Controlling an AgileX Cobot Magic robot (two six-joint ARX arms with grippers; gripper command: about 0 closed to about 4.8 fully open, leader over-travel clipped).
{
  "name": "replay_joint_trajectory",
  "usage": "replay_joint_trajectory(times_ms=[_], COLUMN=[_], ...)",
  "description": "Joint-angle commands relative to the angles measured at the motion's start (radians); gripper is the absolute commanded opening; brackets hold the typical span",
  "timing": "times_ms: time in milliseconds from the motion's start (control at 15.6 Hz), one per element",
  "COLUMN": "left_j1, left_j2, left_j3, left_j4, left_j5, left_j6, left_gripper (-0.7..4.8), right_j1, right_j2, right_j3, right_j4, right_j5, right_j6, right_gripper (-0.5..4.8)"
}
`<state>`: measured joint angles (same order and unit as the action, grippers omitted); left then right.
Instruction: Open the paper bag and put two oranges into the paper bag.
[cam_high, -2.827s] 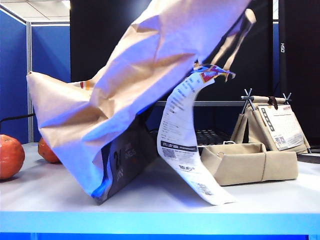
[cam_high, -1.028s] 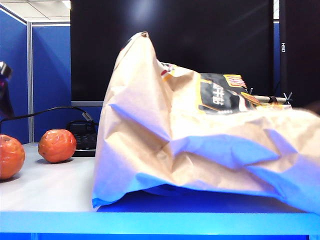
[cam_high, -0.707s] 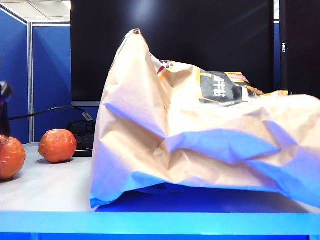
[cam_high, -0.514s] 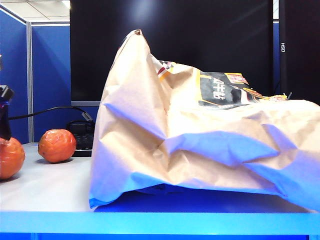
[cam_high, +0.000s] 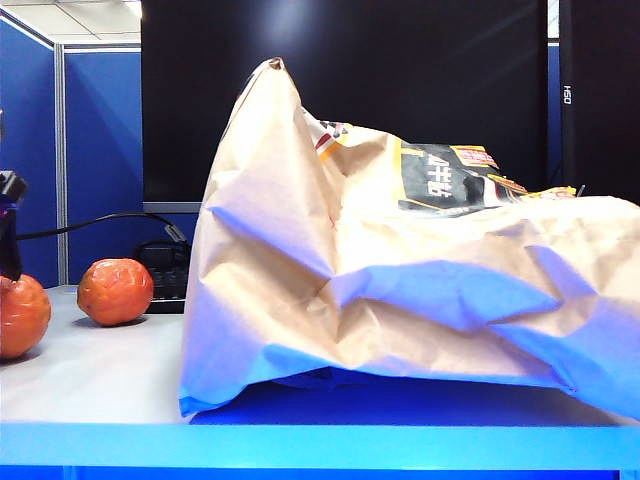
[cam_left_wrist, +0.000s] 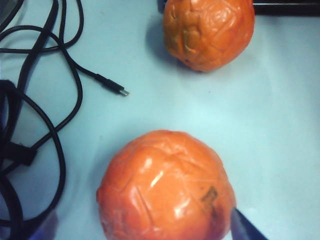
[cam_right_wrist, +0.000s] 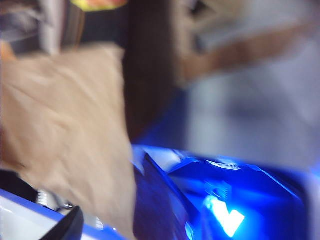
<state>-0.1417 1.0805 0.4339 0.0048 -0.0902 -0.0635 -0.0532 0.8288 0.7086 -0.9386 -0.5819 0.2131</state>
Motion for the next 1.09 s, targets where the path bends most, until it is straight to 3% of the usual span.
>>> replay_joint_trajectory(times_ms=[64,321,450,578,707,771,899,1092], left_j1=[0.000,0.000,0.000,0.000,0.000,0.000,0.000,0.000], left_j2=[-0.001,-0.001,-0.001,-0.001,-0.001,-0.001,-0.001,-0.002], left_j3=[0.003,0.003,0.003,0.003,0.003,0.003,0.003,0.004], left_j4=[0.011,0.011,0.011,0.011,0.012,0.011,0.011,0.010], left_j5=[-0.003,-0.003,-0.003,-0.003,-0.003,-0.003,-0.003,-0.003], left_j6=[0.005,0.005,0.005,0.005,0.005,0.005,0.005,0.004], left_gripper=[4.79,4.79,4.79,4.79,4.79,4.79,4.79,4.79], right_j1=[0.001,0.007,0.007,0.007,0.007,0.007,0.007,0.006], right_j2=[0.027,0.045,0.046,0.046,0.046,0.046,0.043,0.016], right_j3=[-0.071,-0.142,-0.180,-0.221,-0.260,-0.273,-0.274,-0.206], right_j4=[0.075,0.209,0.280,0.337,0.396,0.421,0.462,0.584], right_j5=[-0.049,-0.212,-0.241,-0.287,-0.350,-0.373,-0.423,-0.416], right_j6=[0.015,0.055,0.086,0.103,0.122,0.134,0.157,0.309], right_gripper=[3.01,3.01,3.00,2.46,2.37,1.96,-0.05,-0.02])
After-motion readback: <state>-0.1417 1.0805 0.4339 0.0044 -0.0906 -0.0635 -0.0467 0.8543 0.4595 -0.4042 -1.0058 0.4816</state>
